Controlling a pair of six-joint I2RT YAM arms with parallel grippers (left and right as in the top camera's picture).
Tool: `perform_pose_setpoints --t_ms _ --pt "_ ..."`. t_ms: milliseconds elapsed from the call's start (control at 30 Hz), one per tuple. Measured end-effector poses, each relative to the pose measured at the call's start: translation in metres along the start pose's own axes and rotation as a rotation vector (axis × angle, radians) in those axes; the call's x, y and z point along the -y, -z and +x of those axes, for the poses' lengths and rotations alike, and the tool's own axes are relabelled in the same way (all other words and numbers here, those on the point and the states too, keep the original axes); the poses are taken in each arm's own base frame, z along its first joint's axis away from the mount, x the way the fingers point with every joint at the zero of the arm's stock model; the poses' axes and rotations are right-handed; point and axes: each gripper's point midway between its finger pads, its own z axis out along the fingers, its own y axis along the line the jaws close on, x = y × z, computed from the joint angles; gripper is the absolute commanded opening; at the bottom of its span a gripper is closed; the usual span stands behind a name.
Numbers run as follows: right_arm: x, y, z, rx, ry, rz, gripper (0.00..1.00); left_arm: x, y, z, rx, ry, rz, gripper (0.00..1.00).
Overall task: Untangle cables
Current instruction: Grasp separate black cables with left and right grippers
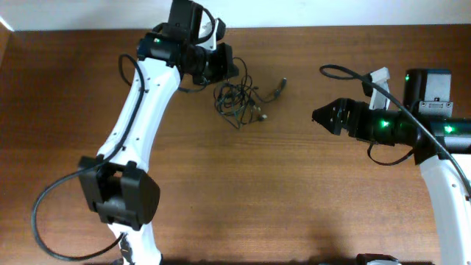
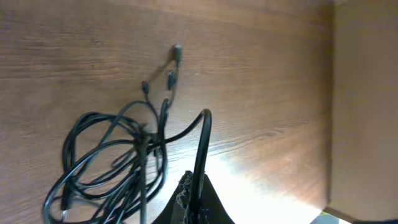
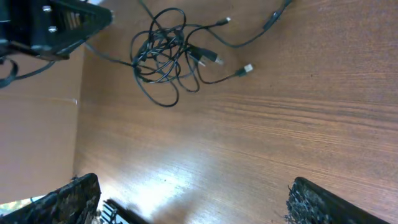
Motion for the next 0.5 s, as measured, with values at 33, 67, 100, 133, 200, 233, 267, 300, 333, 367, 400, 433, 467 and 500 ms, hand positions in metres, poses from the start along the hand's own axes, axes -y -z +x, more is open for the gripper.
perform_pose_setpoints --t_ms 33,67,100,133,200,233,267,300,333,367,400,433,467,500 --pt "-0.001 0.000 -0.001 0.003 -0.005 -0.002 0.98 0.004 0.004 -0.001 0.009 0.010 0.009 0.00" --pt "-0.005 -0.002 -0.005 0.016 -0.007 -0.011 0.97 0.011 0.012 -0.002 0.022 0.043 0.023 0.00" --pt "-0.008 -0.003 -0.006 0.022 -0.002 -0.016 0.97 0.013 0.015 -0.003 0.029 0.061 0.028 0.00" --pt "-0.016 -0.007 -0.010 0.035 0.016 -0.035 0.96 0.016 0.019 -0.003 0.036 0.088 0.035 0.00" --pt "-0.031 -0.021 -0.007 0.017 0.017 -0.049 0.96 0.022 0.026 -0.004 0.049 0.181 0.047 0.00" --pt "-0.035 -0.029 -0.007 0.010 0.022 -0.045 0.96 0.023 0.027 -0.004 0.049 0.230 0.049 0.00" --pt "-0.040 -0.039 -0.008 0.003 0.032 -0.054 0.93 0.023 0.027 -0.004 0.049 0.291 0.051 0.00" --pt "-0.046 -0.056 -0.009 -0.010 0.047 -0.065 0.92 0.024 0.027 -0.004 0.042 0.369 0.060 0.00" --pt "-0.051 -0.067 -0.011 -0.015 0.060 -0.077 0.91 0.026 0.027 -0.003 0.036 0.411 0.069 0.00" --pt "-0.055 -0.080 -0.011 -0.025 0.072 -0.087 0.90 0.027 0.027 -0.003 0.028 0.455 0.078 0.00" --pt "-0.058 -0.093 -0.010 -0.038 0.079 -0.095 0.88 0.029 0.028 -0.002 0.020 0.489 0.086 0.00" --pt "-0.060 -0.103 -0.010 -0.047 0.086 -0.101 0.85 0.030 0.028 -0.002 0.016 0.510 0.091 0.00" --pt "-0.062 -0.114 -0.009 -0.058 0.093 -0.106 0.82 0.030 0.028 -0.001 0.012 0.538 0.095 0.01" --pt "-0.062 -0.125 -0.005 -0.077 0.097 -0.110 0.80 0.030 0.028 -0.001 0.010 0.558 0.095 0.02"
